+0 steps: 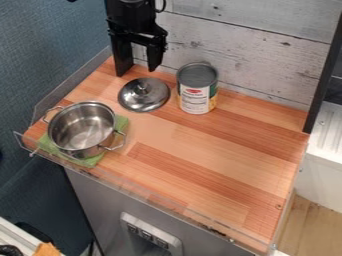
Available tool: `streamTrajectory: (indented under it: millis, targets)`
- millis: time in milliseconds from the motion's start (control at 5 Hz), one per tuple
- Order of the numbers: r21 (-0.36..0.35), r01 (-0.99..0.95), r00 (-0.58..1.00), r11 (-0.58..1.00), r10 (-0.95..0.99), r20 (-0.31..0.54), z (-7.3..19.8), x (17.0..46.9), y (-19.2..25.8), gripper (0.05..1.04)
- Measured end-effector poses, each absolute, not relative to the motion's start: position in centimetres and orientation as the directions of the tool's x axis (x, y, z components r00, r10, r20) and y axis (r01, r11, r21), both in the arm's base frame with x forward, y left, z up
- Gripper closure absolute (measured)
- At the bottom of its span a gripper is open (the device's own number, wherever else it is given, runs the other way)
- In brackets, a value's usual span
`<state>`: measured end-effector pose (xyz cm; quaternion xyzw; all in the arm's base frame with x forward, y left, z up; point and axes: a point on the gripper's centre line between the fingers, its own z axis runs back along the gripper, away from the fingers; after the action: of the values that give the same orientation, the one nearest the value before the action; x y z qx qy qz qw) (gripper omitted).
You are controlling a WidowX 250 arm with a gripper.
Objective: Move the silver pot to the right side of the table
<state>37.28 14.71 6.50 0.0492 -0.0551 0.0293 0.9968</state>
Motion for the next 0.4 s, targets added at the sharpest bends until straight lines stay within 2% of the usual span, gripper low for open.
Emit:
streamTrajectory:
  millis: [200, 400]
  targets:
    - [0.08, -0.064, 0.996, 0.995, 0.058, 0.07, 4.8, 36.8, 14.5, 0.082]
    - [0.065, -0.033, 0.999, 0.997, 0.031, 0.025, 3.3, 34.4, 13.6, 0.082]
